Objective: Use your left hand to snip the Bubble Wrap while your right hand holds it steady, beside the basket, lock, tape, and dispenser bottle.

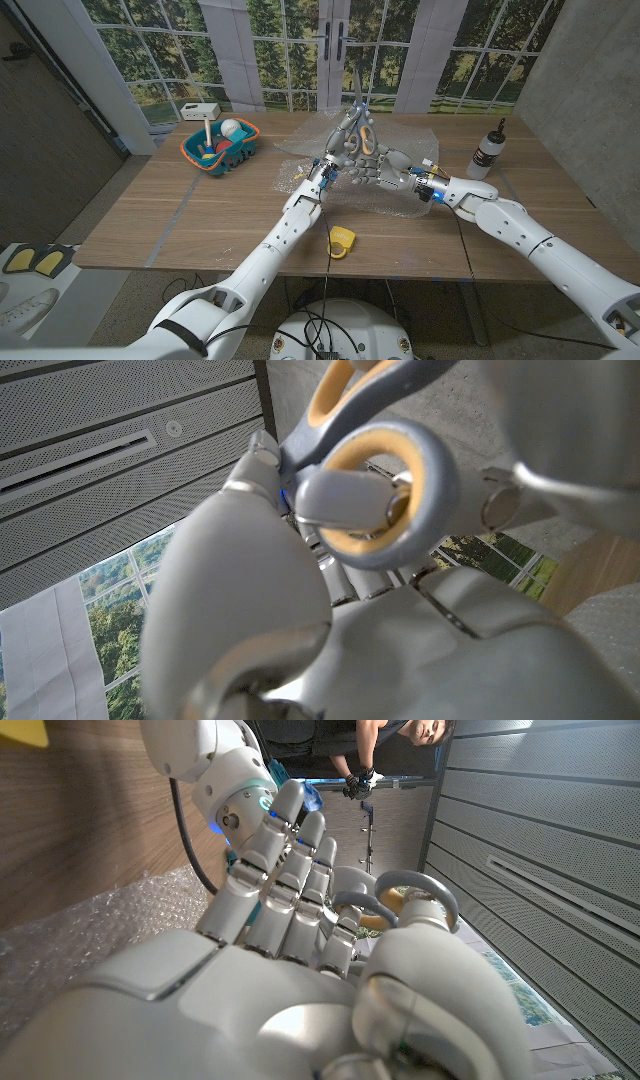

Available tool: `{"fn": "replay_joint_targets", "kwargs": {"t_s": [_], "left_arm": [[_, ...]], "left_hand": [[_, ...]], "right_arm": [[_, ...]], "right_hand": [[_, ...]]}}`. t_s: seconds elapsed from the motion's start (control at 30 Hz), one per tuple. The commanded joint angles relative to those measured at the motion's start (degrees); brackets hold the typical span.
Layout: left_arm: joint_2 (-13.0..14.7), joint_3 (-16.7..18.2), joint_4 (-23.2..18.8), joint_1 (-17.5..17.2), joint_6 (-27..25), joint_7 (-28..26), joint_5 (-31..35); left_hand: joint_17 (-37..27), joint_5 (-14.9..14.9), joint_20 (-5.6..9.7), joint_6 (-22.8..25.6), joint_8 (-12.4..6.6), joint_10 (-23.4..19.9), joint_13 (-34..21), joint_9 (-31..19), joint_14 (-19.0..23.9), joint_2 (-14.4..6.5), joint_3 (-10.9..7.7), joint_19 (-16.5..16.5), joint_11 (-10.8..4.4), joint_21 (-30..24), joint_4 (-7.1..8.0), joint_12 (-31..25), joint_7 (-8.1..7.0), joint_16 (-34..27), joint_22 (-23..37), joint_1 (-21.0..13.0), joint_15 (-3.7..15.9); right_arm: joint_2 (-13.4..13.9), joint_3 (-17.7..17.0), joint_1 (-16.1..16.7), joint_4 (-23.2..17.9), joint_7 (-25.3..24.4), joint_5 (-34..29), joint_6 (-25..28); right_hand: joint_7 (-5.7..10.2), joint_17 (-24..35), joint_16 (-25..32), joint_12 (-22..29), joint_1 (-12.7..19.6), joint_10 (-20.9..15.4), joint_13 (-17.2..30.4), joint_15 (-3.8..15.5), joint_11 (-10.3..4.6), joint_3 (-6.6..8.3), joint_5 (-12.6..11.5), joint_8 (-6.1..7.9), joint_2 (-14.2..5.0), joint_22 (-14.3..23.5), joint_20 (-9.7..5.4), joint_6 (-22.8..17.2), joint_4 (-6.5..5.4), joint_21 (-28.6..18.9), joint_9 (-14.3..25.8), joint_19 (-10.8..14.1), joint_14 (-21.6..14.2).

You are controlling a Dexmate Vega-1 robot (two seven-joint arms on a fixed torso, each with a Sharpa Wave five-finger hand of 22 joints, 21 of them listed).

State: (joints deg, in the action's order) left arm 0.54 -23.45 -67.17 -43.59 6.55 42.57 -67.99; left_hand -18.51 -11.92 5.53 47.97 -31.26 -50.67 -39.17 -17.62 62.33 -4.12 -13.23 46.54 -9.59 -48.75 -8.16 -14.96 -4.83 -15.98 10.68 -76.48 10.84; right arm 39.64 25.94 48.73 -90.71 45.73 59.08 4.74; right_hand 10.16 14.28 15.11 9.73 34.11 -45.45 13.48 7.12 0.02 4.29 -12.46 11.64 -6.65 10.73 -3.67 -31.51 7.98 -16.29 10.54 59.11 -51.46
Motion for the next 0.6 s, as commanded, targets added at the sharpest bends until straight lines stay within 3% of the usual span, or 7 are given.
{"fn": "replay_joint_targets", "kwargs": {"t_s": [0.03,0.3,0.6], "left_arm": [[-0.9,0.2,1.2,0.1,-0.2,1.4,-0.1],[-1.1,0.1,1.7,0.4,-0.1,2.2,0.2],[-1.3,-0.1,1.9,0.4,-0.3,3.0,0.4]], "left_hand": [[-0.1,-0.3,3.66,1.4,-0.51,-0.2,-0.3,-0.3,0.1,-2.6,-0.18,-0.4,-0.18,-0.4,-0.17,0.2,-0.95,-0.3,-0.1,-3.4,2.92],[-0.2,-0.3,3.62,1.4,-0.59,-0.2,-0.4,-0.3,0.1,-2.6,-0.12,-0.6,-0.26,-0.7,-0.14,0.4,-1.02,-0.3,0.0,-3.4,2.92],[-0.3,-0.4,3.61,1.5,-0.65,-0.3,-0.5,-0.3,0.1,-2.6,-0.04,-0.7,-0.23,-1.0,-0.11,0.5,-0.87,-0.3,0.0,-3.5,2.92]], "right_arm": [[-0.6,0.6,-1.0,1.0,1.2,-0.1,0.6],[-0.6,0.6,-1.5,1.7,1.8,-0.2,0.9],[-0.5,0.4,-1.8,2.4,2.5,0.0,1.1]], "right_hand": [[0.23,0.3,-1.0,-0.1,1.0,3.8,-0.3,1.0,0.15,0.25,0.2,0.15,0.35,0.1,0.37,-1.4,0.13,0.8,0.2,-1.5,2.3],[-0.37,0.7,-2.9,0.1,2.2,9.0,-1.0,-1.36,0.8,0.38,0.2,0.4,0.92,0.1,1.55,-3.3,0.42,2.4,0.3,-4.9,8.2],[-1.0,0.8,-3.3,0.3,2.6,10.8,-1.2,-2.3,0.75,0.43,0.3,0.74,1.04,0.1,2.32,-5.0,0.42,3.0,0.3,-6.3,10.2]]}}
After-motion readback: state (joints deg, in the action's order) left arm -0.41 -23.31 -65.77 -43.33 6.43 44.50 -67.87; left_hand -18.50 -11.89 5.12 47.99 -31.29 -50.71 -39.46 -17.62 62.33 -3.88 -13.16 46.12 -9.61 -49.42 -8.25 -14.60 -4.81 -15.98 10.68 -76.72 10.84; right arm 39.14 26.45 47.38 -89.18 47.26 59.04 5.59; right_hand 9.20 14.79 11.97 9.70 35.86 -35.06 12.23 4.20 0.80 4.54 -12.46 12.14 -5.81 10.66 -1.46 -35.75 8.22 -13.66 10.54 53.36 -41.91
